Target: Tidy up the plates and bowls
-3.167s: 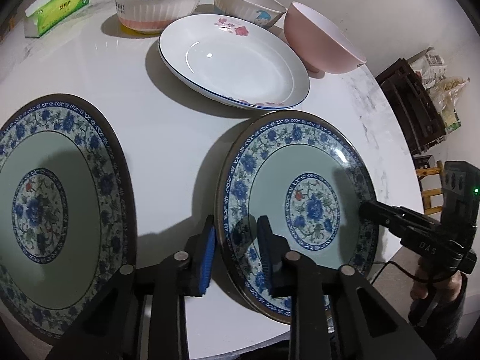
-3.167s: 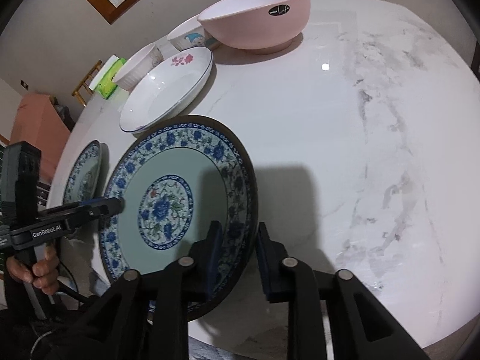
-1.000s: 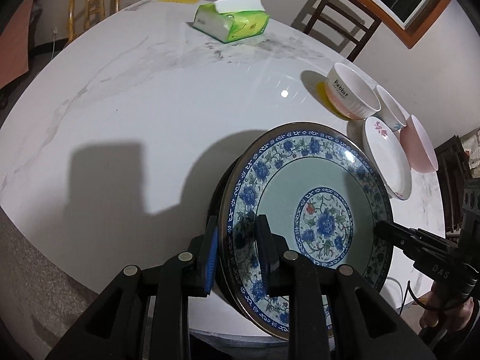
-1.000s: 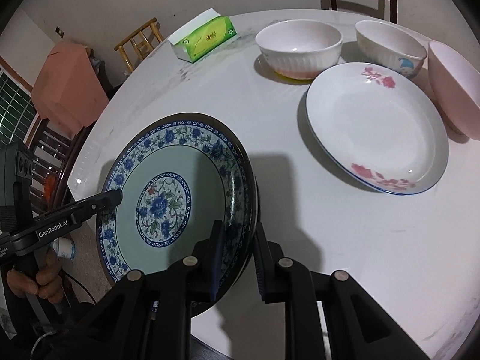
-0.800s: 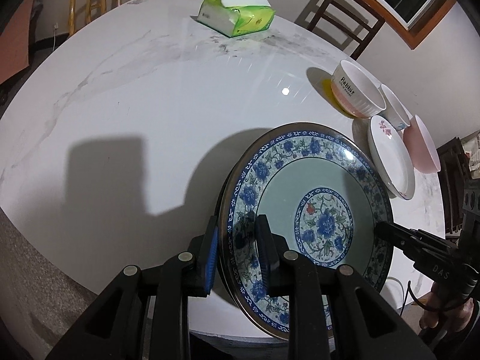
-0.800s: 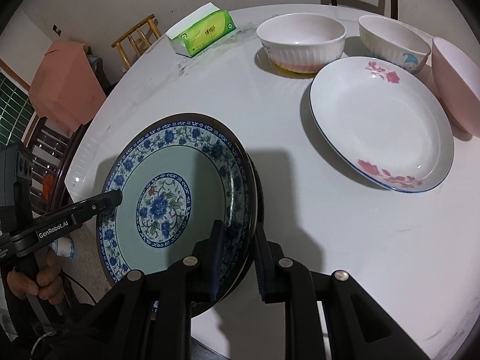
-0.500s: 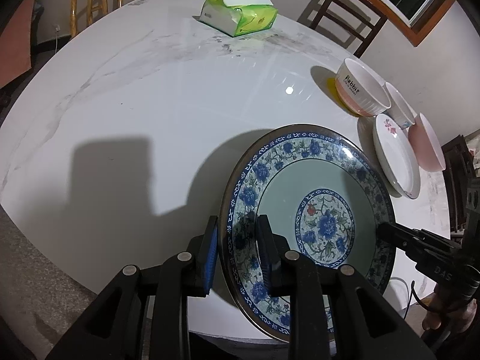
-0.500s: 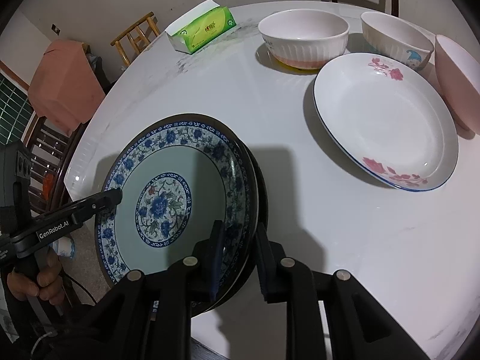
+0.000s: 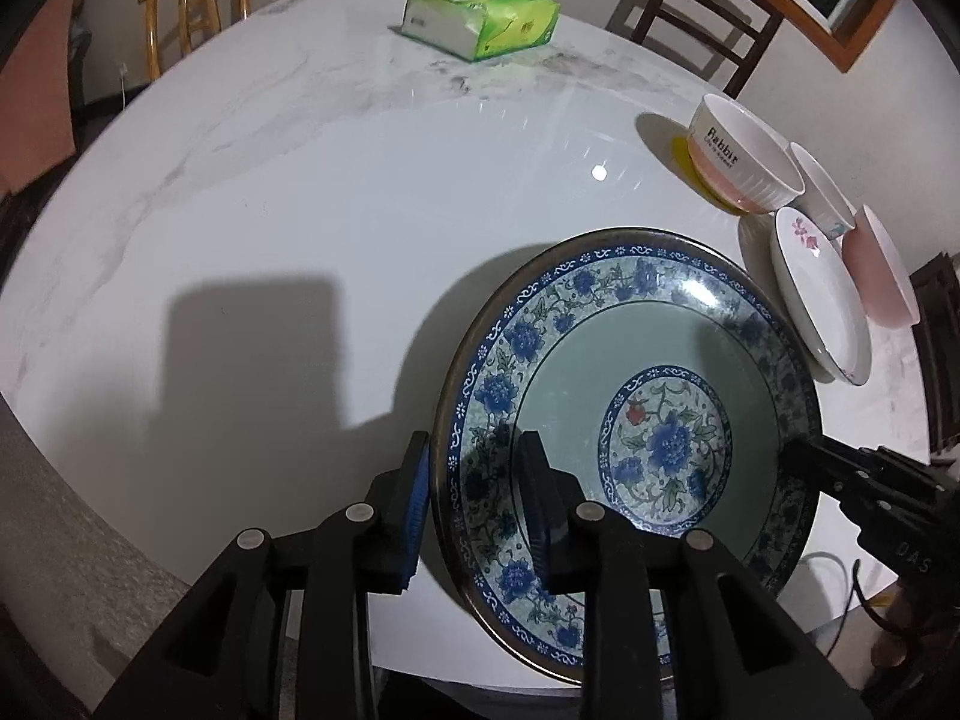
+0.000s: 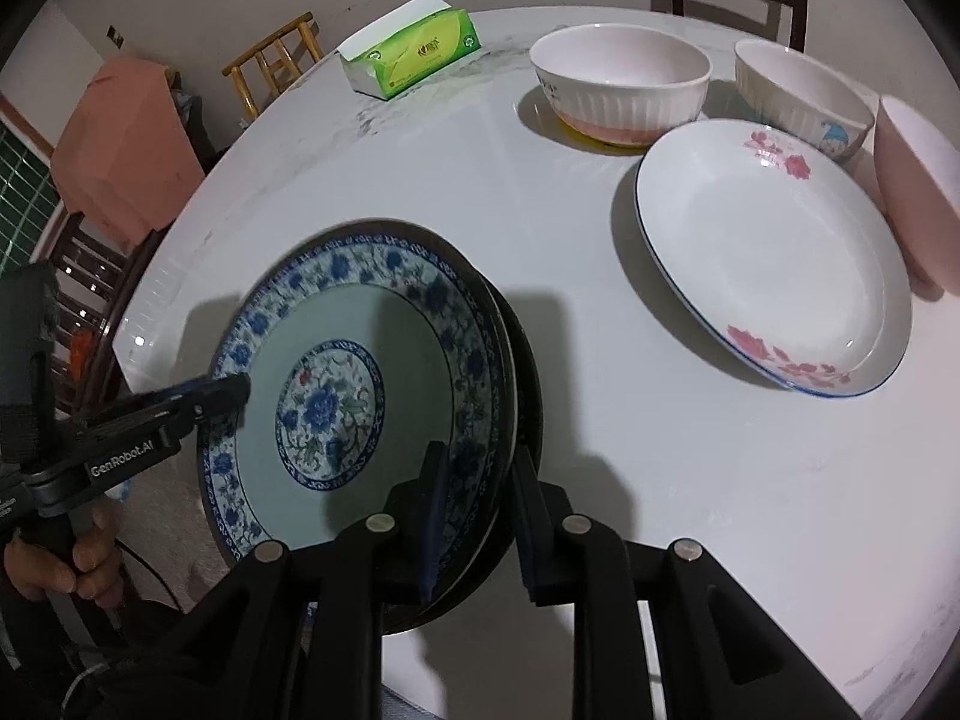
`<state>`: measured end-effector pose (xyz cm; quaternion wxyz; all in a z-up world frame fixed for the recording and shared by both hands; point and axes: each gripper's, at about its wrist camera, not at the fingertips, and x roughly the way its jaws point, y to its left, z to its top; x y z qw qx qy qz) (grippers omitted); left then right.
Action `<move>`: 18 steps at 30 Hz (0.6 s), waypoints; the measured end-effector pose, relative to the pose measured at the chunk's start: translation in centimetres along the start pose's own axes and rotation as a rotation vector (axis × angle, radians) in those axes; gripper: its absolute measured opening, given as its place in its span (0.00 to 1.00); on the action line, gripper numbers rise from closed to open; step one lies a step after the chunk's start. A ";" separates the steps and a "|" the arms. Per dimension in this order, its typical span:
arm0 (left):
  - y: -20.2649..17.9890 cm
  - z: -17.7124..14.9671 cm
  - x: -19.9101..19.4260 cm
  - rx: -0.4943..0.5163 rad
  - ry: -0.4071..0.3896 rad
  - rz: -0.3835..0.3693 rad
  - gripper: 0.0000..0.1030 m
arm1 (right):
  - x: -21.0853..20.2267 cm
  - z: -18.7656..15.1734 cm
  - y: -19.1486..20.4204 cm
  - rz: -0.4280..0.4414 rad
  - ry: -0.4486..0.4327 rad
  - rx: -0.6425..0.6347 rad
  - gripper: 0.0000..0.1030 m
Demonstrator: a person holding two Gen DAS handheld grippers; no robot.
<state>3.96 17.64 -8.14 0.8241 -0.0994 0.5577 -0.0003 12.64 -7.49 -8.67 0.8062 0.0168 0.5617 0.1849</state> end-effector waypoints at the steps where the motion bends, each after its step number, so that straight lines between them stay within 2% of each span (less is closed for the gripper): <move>1: -0.2 0.0 0.0 0.008 -0.005 0.009 0.23 | 0.0 0.0 0.1 -0.004 -0.001 -0.003 0.22; 6: -0.2 -0.1 0.2 0.009 -0.006 0.003 0.23 | -0.1 0.1 0.3 -0.034 -0.010 -0.015 0.24; 10: -0.2 -0.1 0.2 0.002 -0.009 -0.005 0.23 | 0.0 -0.1 1.1 -0.103 -0.019 -0.064 0.29; 14: -0.2 -0.1 0.1 -0.003 -0.017 -0.001 0.24 | -0.1 -0.1 1.3 -0.115 -0.027 -0.086 0.30; 18: -0.4 0.0 -0.5 -0.007 -0.058 0.026 0.25 | -0.8 -0.2 0.7 -0.120 -0.065 -0.082 0.30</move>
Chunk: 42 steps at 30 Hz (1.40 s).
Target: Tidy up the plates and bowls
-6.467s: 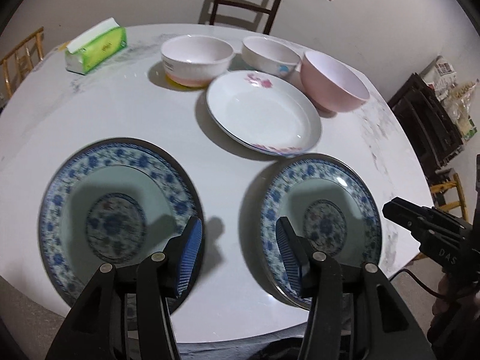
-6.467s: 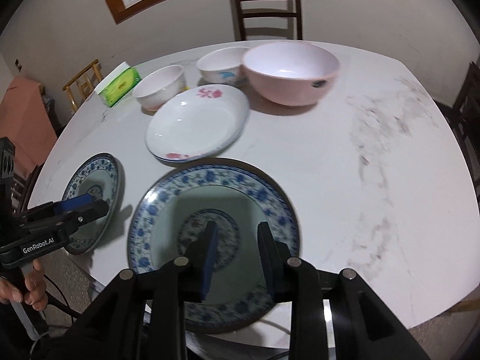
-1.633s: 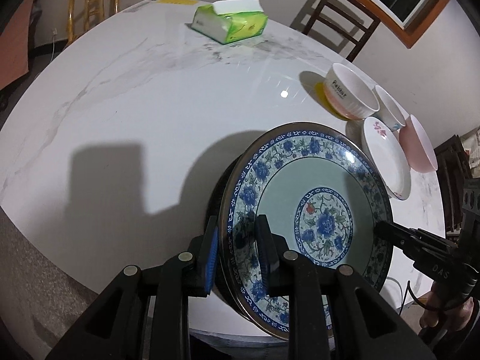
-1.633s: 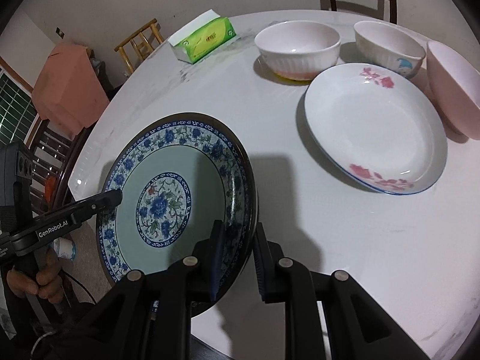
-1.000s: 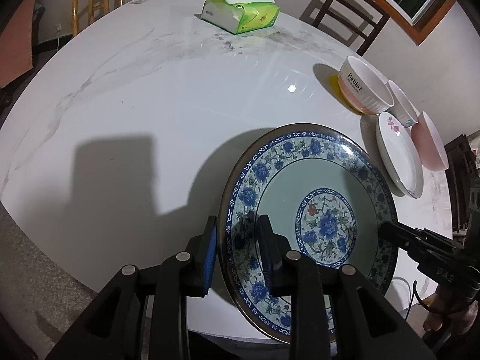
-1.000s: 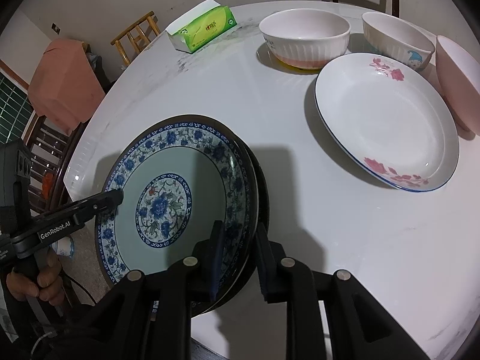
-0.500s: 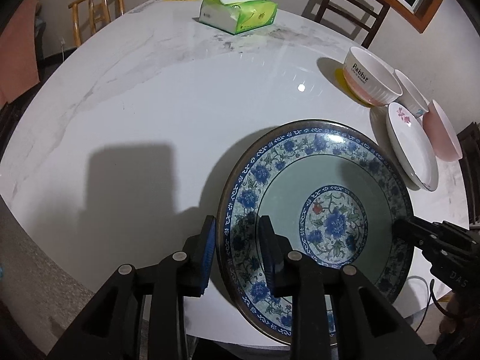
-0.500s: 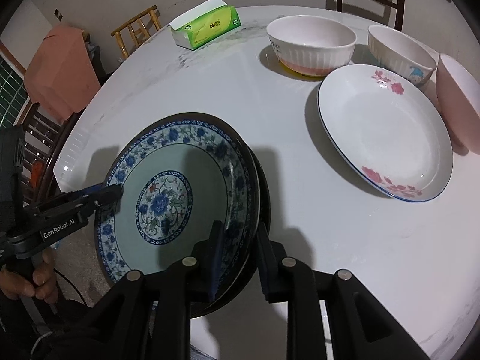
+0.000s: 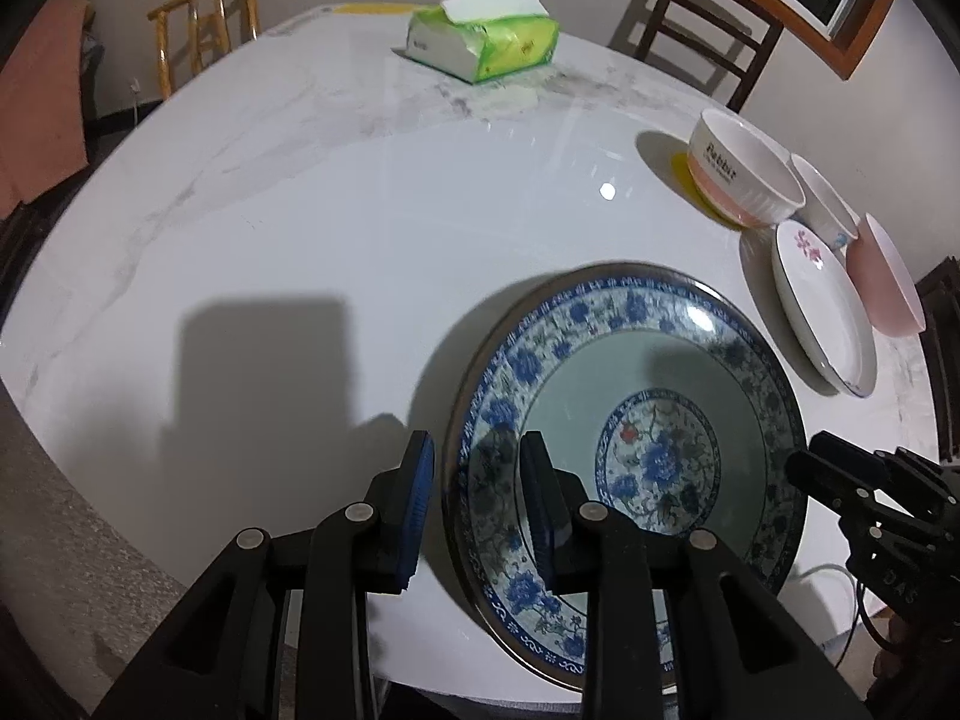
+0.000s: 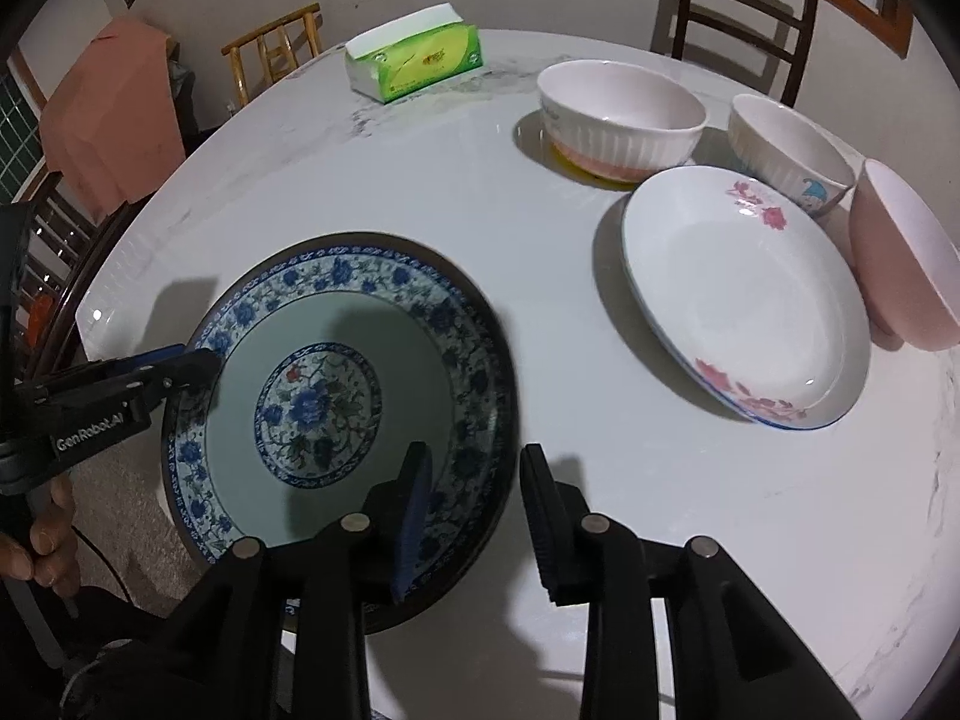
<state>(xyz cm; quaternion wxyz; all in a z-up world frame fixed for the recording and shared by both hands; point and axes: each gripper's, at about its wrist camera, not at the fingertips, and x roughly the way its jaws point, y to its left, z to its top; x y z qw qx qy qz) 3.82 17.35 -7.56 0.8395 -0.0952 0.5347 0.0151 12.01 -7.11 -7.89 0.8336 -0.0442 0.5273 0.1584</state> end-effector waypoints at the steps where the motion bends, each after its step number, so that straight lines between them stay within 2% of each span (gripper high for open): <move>1: 0.0 0.1 -0.2 -0.004 -0.016 0.006 0.26 | -0.4 -0.1 -0.4 -0.009 -0.026 0.002 0.30; 7: -1.4 0.9 -1.7 0.007 -0.112 0.021 0.32 | -2.5 -0.9 -3.0 -0.075 -0.150 0.014 0.30; 15: -5.9 1.7 -1.6 0.078 -0.140 -0.025 0.34 | -4.7 -1.5 -8.0 -0.158 -0.232 0.048 0.30; 21: -9.8 2.4 -1.0 0.131 -0.148 -0.064 0.35 | -5.5 -1.7 -12.5 -0.185 -0.236 0.126 0.30; 23: -10.8 2.7 -0.7 0.140 -0.148 -0.075 0.39 | -5.4 -1.7 -13.6 -0.188 -0.238 0.145 0.30; 28: -13.6 3.8 0.3 0.169 -0.167 -0.108 0.41 | -4.7 -1.5 -16.5 -0.165 -0.242 0.201 0.30; 42: -18.5 7.7 5.7 0.171 -0.069 -0.161 0.41 | -0.7 0.9 -21.5 -0.117 -0.217 0.244 0.30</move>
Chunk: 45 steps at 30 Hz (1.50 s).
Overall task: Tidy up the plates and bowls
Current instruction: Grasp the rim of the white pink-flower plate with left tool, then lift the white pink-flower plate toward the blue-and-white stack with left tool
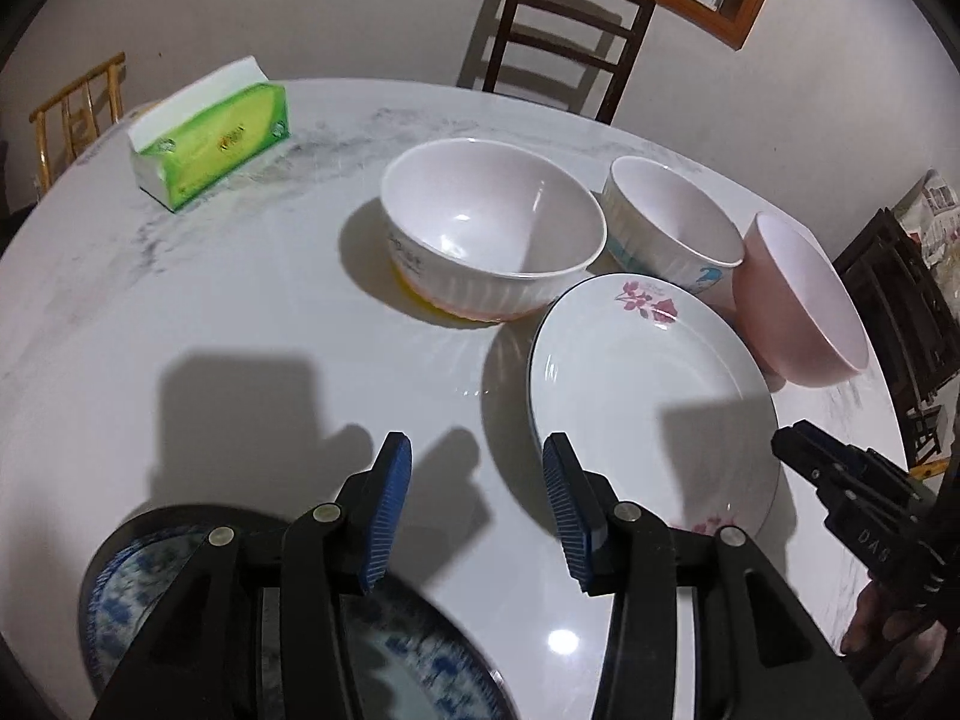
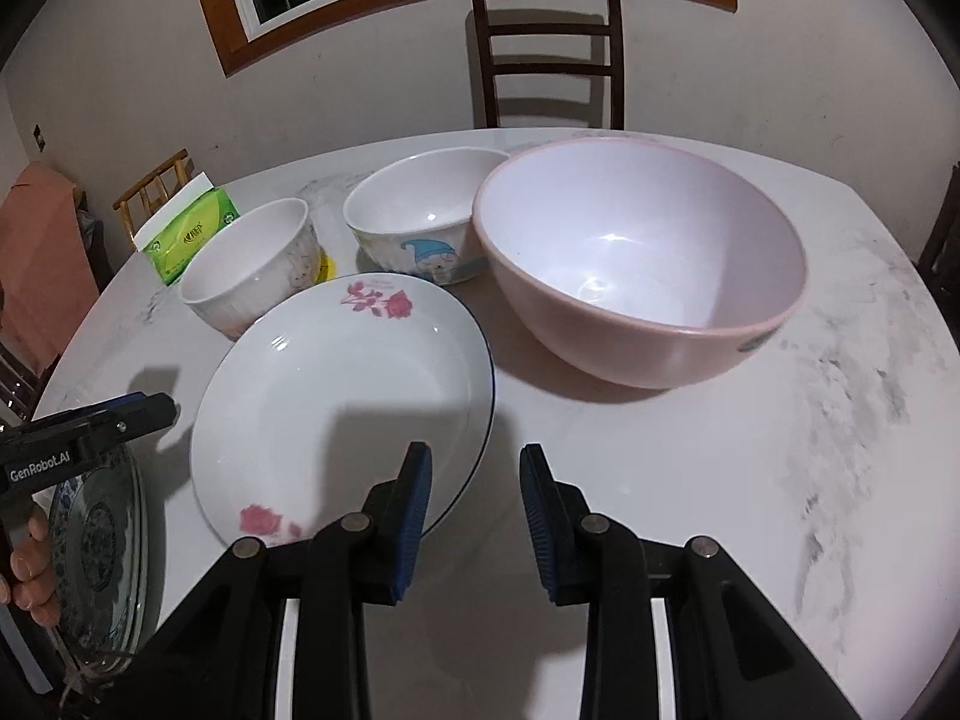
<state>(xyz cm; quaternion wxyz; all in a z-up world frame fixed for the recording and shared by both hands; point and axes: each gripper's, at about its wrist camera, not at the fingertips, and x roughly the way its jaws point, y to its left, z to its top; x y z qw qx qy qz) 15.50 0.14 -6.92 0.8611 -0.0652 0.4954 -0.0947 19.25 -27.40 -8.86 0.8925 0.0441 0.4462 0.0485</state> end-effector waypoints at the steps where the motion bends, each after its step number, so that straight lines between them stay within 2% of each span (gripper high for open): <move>1: -0.1 0.2 0.4 -0.001 0.007 0.001 0.40 | 0.3 0.2 -0.2 0.010 0.003 0.003 0.30; 13: -1.2 1.6 4.1 -0.004 0.089 -0.005 0.37 | 3.2 1.1 -1.0 0.061 0.050 0.020 0.28; 21: -1.6 1.9 5.1 0.002 0.104 -0.019 0.31 | 4.0 1.5 -1.1 0.084 0.065 0.024 0.28; 27: -2.3 2.4 5.6 0.037 0.130 -0.052 0.20 | 4.2 1.9 -1.2 0.115 0.094 0.036 0.24; 29: -2.4 2.5 5.6 0.045 0.137 -0.057 0.19 | 4.3 1.9 -1.2 0.146 0.111 0.041 0.17; 36: -2.5 2.8 6.0 0.057 0.171 -0.078 0.17 | 4.1 1.8 -1.1 0.130 0.136 0.046 0.17; 45: -3.2 1.6 5.6 0.080 0.187 -0.086 0.16 | 3.4 0.8 -1.5 0.116 0.157 0.057 0.17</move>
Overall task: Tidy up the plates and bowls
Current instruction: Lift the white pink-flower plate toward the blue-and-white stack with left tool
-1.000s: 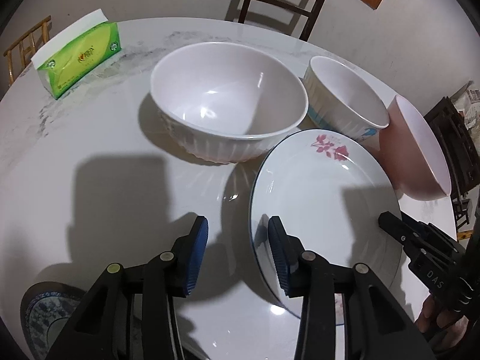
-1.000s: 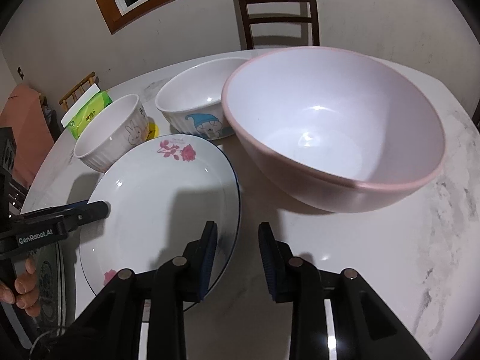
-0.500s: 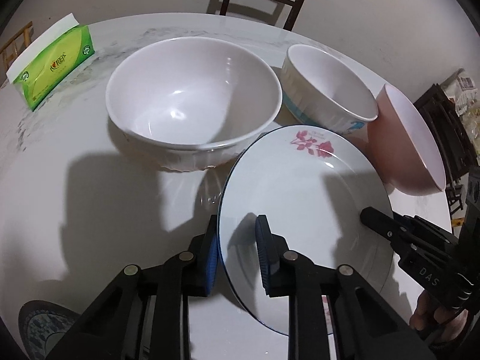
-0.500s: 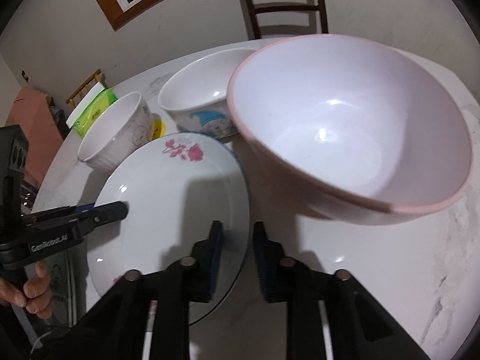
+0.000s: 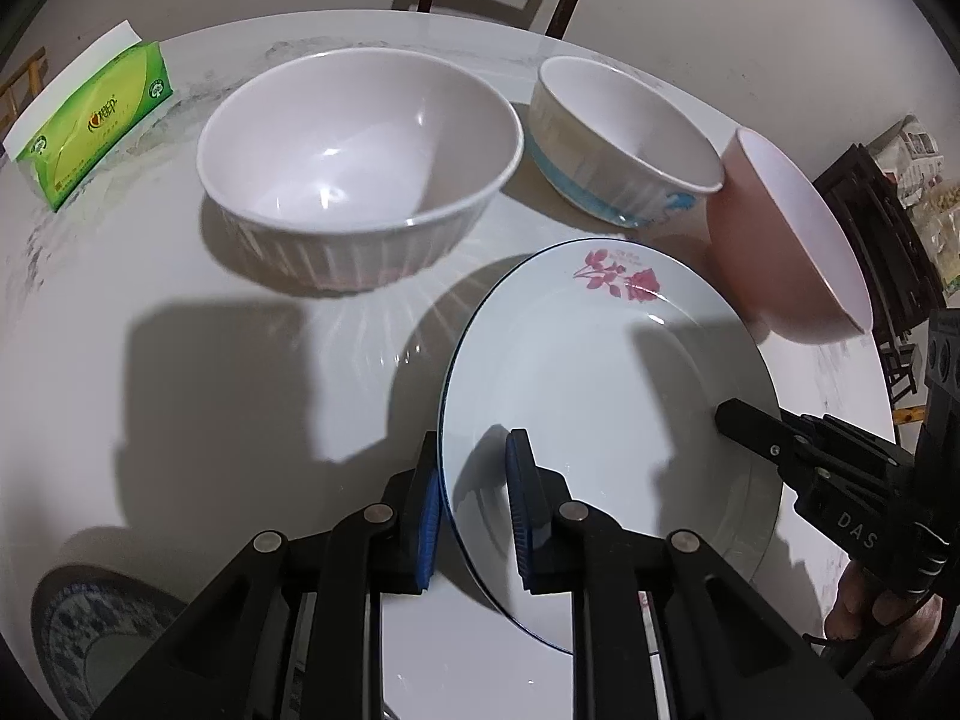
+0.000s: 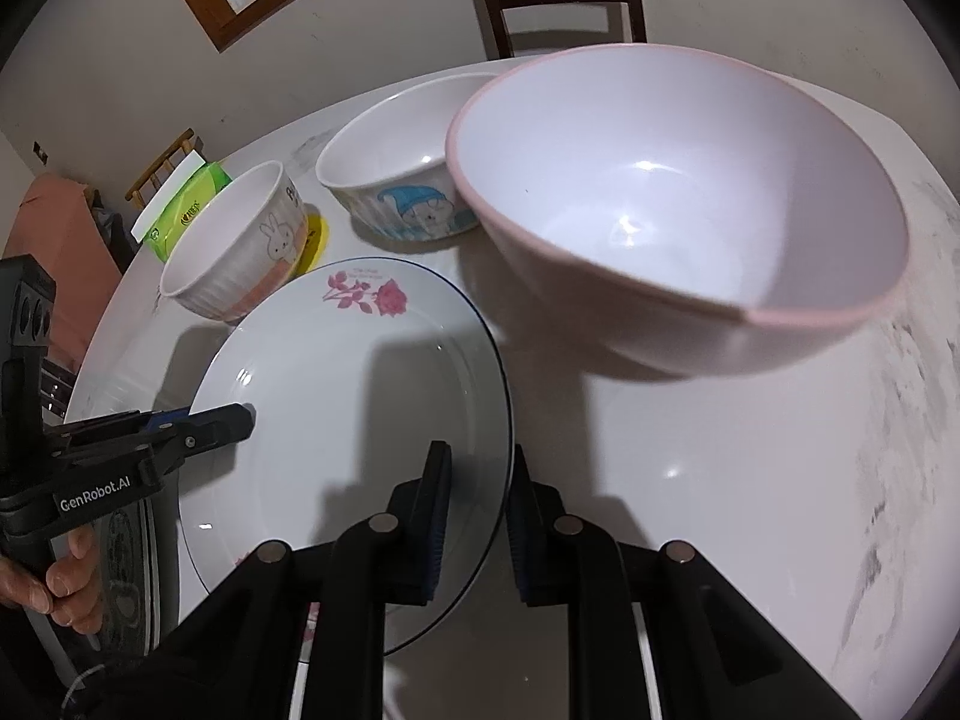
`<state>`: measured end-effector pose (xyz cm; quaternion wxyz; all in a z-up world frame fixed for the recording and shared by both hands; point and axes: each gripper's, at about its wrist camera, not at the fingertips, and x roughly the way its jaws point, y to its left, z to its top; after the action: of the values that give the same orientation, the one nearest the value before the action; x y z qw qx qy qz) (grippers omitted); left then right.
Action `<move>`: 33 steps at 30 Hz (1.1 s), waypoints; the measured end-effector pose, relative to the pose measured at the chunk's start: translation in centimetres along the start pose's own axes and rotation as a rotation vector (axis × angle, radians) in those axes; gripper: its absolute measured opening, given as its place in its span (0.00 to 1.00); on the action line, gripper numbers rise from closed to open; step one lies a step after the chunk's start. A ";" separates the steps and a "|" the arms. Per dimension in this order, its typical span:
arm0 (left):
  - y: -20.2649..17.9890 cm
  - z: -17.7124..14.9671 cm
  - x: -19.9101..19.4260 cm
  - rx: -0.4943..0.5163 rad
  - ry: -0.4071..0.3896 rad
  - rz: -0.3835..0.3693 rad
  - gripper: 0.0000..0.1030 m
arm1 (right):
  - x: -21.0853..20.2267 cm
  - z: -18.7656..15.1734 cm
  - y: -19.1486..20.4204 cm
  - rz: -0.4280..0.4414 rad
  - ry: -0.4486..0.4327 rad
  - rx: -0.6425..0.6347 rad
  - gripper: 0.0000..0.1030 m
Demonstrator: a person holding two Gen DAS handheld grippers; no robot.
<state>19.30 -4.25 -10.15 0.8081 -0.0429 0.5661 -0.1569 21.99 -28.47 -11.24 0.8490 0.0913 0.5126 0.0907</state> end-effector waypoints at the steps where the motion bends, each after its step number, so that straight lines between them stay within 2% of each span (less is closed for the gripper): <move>1: -0.1 -0.1 0.0 0.001 0.000 0.000 0.16 | -0.1 -0.3 0.0 -0.001 0.000 0.003 0.17; 19: -1.2 -0.7 -0.6 0.012 -0.026 0.009 0.16 | -2.7 -2.2 1.1 -0.006 -0.026 0.002 0.17; 33: -0.4 -2.3 -3.4 -0.007 -0.074 0.017 0.15 | -5.3 -3.5 3.3 0.008 -0.058 -0.025 0.17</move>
<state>16.07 -3.33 -7.80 0.8297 -0.0466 0.5368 -0.1462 16.28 -26.32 -7.51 0.8643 0.0854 0.4860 0.0980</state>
